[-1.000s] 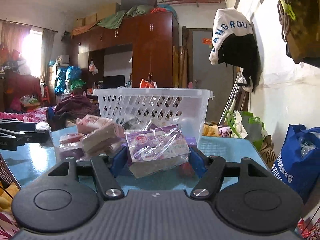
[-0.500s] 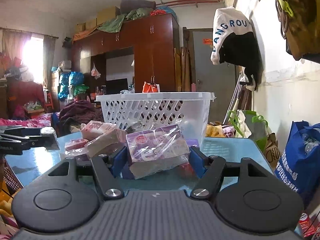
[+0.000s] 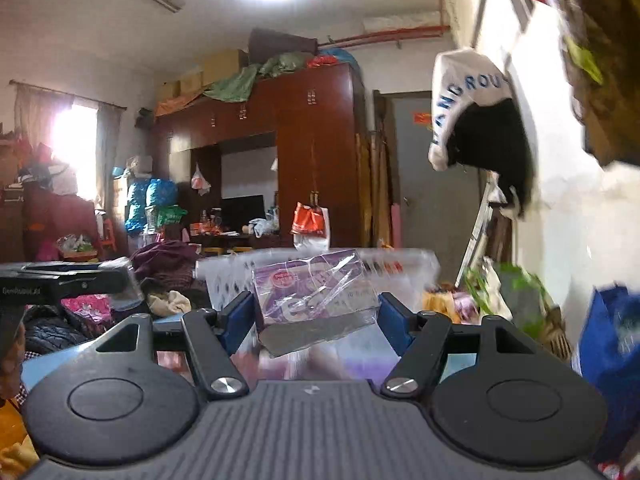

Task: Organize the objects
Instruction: 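Lift both boxes over the white basket and open both tools, then grasp a clear bagged white item with left tool while right tool grasps a labelled purple box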

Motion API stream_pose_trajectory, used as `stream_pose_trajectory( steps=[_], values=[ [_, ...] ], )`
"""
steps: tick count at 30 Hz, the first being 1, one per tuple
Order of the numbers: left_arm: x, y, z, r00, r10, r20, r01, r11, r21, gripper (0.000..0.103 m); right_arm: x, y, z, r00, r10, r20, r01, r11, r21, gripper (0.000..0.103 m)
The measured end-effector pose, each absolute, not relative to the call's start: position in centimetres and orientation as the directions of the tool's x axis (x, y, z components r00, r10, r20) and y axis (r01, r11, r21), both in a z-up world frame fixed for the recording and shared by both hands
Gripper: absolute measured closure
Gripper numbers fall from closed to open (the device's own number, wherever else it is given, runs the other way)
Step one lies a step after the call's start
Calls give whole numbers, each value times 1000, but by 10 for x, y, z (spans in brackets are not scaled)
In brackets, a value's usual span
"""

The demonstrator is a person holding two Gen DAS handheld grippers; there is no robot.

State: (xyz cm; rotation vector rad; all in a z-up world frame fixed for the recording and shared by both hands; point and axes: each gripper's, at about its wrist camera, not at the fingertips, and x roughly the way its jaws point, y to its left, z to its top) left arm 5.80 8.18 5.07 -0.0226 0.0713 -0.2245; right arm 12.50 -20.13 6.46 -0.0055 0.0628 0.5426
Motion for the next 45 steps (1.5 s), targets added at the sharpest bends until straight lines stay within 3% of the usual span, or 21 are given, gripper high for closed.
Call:
stream_pose_trajectory(
  steps=[3, 6, 11, 12, 13, 14, 16, 20, 26, 33, 40, 45],
  values=[
    [101, 72, 82, 977, -194, -87, 193, 981, -19, 27, 164, -182, 89, 864, 491, -111, -495, 869, -15, 33],
    [155, 61, 104, 960, -210, -183, 206, 978, -41, 27, 205, -166, 108, 880, 444, -171, -458, 887, -52, 33],
    [211, 48, 103, 937, -184, -299, 179, 983, -42, 26, 244, -162, 107, 874, 421, -244, -439, 898, -25, 32],
    [216, 48, 99, 936, -174, -305, 170, 985, -39, 21, 246, -161, 104, 876, 415, -245, -435, 900, -32, 30],
    [221, 48, 94, 935, -164, -313, 160, 986, -38, 11, 246, -161, 101, 876, 412, -250, -434, 900, -36, 19],
    [225, 48, 89, 932, -161, -326, 155, 987, -43, 7, 244, -161, 99, 877, 412, -247, -433, 901, -35, 8],
    [229, 52, 81, 917, -174, -358, 161, 985, -66, 7, 234, -164, 95, 885, 404, -233, -422, 906, -31, 0],
    [208, 61, 75, 928, -177, -328, 162, 984, -72, 7, 205, -183, 86, 875, 438, -206, -437, 898, 51, 0],
    [108, 80, 44, 940, -252, -230, 229, 966, -122, 7, 153, -220, 42, 830, 517, -210, -486, 855, 181, 0],
    [53, 77, -12, 912, -288, -292, 267, 957, -112, 7, 151, -204, 26, 818, 501, -281, -494, 864, 101, 1],
    [45, 61, -27, 905, -275, -324, 279, 960, -36, 7, 157, -195, 15, 792, 496, -357, -498, 862, 93, 19],
    [41, 58, -35, 910, -245, -335, 247, 968, -35, 8, 152, -189, 17, 816, 456, -356, -472, 880, 47, 27]
  ],
)
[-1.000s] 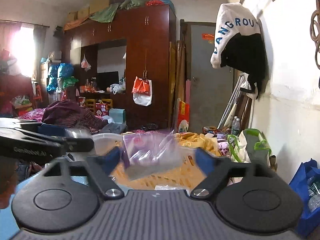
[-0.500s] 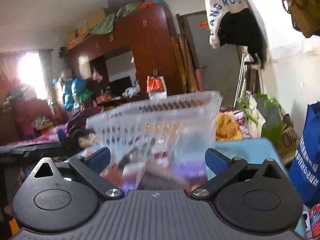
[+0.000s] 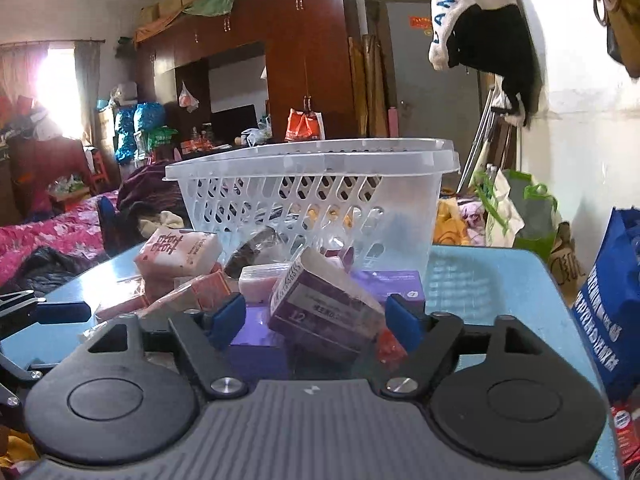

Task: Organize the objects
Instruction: 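Grasp a clear bagged white item with left tool while right tool grasps a labelled purple box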

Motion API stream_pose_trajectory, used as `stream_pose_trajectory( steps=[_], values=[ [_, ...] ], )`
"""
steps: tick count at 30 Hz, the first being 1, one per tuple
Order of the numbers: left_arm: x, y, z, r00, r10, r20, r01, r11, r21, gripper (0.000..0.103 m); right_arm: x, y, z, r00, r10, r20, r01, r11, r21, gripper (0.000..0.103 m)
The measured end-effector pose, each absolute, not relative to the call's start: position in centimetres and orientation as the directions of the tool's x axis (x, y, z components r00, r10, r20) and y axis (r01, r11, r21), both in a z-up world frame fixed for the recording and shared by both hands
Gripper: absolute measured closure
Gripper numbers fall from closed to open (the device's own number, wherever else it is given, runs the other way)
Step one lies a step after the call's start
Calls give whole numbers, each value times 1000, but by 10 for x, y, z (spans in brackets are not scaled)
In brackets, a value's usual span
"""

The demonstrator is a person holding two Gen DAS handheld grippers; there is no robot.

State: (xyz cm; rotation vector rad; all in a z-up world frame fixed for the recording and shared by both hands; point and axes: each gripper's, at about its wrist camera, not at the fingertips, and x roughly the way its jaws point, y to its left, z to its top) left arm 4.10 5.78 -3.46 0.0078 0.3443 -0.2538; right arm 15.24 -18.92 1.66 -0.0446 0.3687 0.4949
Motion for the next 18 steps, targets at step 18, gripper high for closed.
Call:
stream_pose_trajectory(
  steps=[18],
  values=[
    [42, 46, -44, 904, -267, -335, 277, 961, -17, 40, 148, -165, 16, 844, 376, -383, -442, 891, -101, 44]
  ],
)
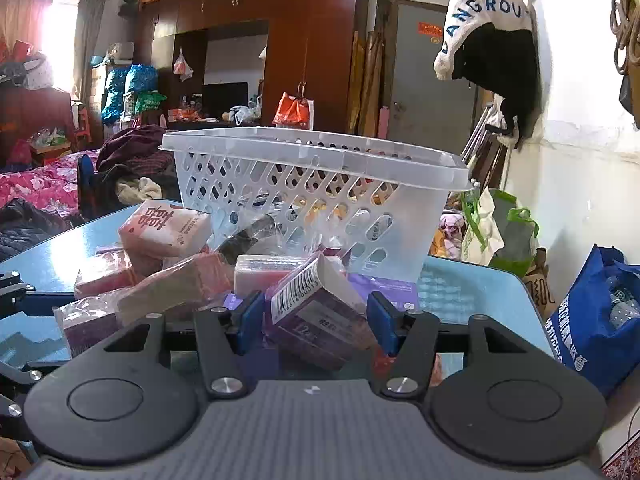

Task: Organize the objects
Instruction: 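Grasp a clear bagged white item with left tool while right tool grasps a labelled purple box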

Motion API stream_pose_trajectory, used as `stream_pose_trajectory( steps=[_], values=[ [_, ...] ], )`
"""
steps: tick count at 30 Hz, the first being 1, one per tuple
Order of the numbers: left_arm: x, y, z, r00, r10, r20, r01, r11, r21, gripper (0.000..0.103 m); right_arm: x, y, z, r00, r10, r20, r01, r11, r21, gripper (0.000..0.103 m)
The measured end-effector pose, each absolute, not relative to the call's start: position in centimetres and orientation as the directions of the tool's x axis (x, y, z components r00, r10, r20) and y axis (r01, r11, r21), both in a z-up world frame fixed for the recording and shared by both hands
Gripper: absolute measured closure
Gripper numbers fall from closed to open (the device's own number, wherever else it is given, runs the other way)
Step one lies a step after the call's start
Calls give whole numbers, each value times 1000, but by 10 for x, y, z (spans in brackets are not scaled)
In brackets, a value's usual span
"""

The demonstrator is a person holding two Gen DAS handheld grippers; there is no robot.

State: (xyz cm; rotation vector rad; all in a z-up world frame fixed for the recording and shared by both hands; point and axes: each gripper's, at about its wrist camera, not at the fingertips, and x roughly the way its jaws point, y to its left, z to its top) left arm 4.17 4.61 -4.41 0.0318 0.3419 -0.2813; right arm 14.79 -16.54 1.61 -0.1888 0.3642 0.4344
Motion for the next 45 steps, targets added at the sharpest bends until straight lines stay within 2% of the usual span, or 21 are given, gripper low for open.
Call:
stream_pose_trajectory(
  steps=[1, 3, 10, 22, 45],
  values=[
    [41, 47, -44, 900, -280, -334, 290, 957, -22, 55, 146, -167, 15, 845, 379, -376, -442, 892, -95, 44],
    [40, 46, -45, 898, -286, -334, 297, 955, -19, 63, 143, -172, 16, 846, 400, -353, -449, 891, -68, 44],
    [29, 46, -46, 913, -275, -300, 295, 955, 24, 64, 137, -181, 19, 860, 420, -291, -446, 895, -27, 44],
    [13, 62, -32, 942, -273, -194, 278, 961, -2, 66, 131, -191, 20, 877, 433, -208, -439, 898, 21, 45],
    [8, 78, -18, 947, -305, -103, 301, 952, -52, 67, 123, -202, 29, 873, 473, -121, -463, 880, 104, 45]
  ],
)
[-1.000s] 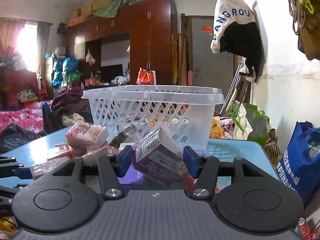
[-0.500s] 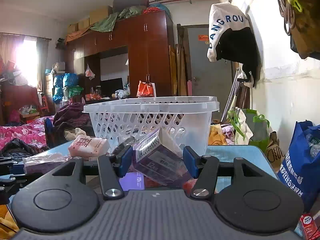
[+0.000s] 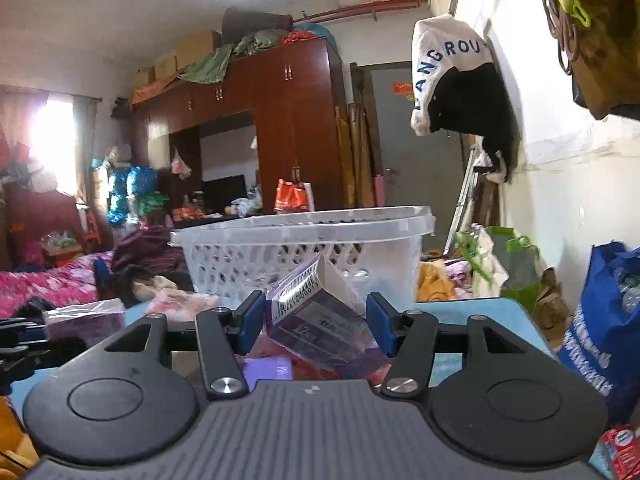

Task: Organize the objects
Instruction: 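Carry both items over the white basket and release them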

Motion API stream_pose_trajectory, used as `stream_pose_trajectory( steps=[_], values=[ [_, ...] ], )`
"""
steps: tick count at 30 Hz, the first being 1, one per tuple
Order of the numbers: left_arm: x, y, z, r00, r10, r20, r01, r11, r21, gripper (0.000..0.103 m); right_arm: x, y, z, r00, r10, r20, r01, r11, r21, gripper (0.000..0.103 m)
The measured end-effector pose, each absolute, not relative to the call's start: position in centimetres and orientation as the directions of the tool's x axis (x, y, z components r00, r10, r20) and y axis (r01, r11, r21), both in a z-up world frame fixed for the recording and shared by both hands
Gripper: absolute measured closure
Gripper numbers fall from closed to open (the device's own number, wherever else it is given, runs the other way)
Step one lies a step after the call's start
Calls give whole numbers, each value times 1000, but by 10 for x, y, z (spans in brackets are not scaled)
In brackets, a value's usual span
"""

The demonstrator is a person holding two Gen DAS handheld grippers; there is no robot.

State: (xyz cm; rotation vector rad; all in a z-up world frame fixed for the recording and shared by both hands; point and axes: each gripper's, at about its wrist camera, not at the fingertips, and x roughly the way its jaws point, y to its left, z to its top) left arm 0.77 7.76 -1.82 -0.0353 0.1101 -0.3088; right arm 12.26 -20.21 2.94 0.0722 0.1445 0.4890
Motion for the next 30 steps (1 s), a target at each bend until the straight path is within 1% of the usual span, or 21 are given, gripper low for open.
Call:
stream_pose_trajectory(
  steps=[3, 6, 10, 12, 14, 16, 18, 19, 20, 21, 22, 23, 24, 25, 26, 28, 30],
  values=[
    [12, 80, -3, 949, -309, -65, 307, 951, -45, 66, 117, -201, 52, 886, 458, -70, -453, 888, 79, 45],
    [26, 80, 24, 949, -314, -16, 313, 948, -65, 66, 128, -192, 81, 891, 450, -56, -448, 893, 51, 45],
    [66, 75, 68, 942, -336, 11, 335, 936, -112, 66, 166, -171, 115, 892, 442, -96, -444, 896, -4, 44],
    [95, 71, 88, 944, -328, -16, 324, 938, -127, 66, 191, -160, 124, 898, 416, -140, -426, 903, -50, 44],
    [126, 67, 97, 945, -319, -68, 307, 942, -138, 67, 217, -156, 125, 892, 404, -202, -421, 906, -46, 44],
    [153, 65, 98, 948, -296, -119, 278, 950, -146, 67, 234, -157, 118, 886, 400, -236, -416, 909, -18, 44],
    [174, 64, 93, 939, -296, -177, 268, 950, -162, 66, 238, -153, 109, 883, 386, -266, -413, 909, -51, 44],
    [181, 63, 89, 931, -300, -207, 271, 950, -158, 65, 236, -152, 106, 886, 381, -265, -411, 909, -66, 43],
    [188, 61, 85, 928, -293, -228, 266, 953, -145, 64, 235, -151, 103, 889, 378, -258, -409, 910, -74, 34],
    [192, 59, 81, 933, -277, -232, 254, 959, -124, 51, 233, -152, 101, 891, 376, -255, -404, 912, -69, 25],
    [195, 59, 77, 940, -252, -231, 233, 966, -109, 34, 231, -154, 100, 892, 377, -249, -401, 914, -54, 12],
    [193, 60, 75, 947, -238, -218, 218, 969, -113, 32, 228, -158, 100, 890, 385, -243, -403, 915, -30, 7],
    [190, 64, 73, 944, -247, -218, 222, 966, -132, 32, 224, -164, 99, 885, 399, -241, -411, 911, -3, 7],
    [182, 69, 70, 936, -280, -215, 251, 956, -155, 32, 216, -172, 97, 879, 415, -234, -423, 906, 19, 5],
    [169, 75, 66, 930, -313, -193, 283, 944, -170, 32, 206, -181, 93, 877, 428, -218, -431, 902, 36, 0],
    [144, 82, 61, 934, -314, -171, 287, 944, -164, 23, 191, -196, 84, 875, 437, -207, -432, 899, 70, 0],
    [115, 91, 51, 937, -316, -151, 292, 942, -163, 17, 181, -208, 69, 871, 432, -236, -421, 902, 96, 0]
  ],
)
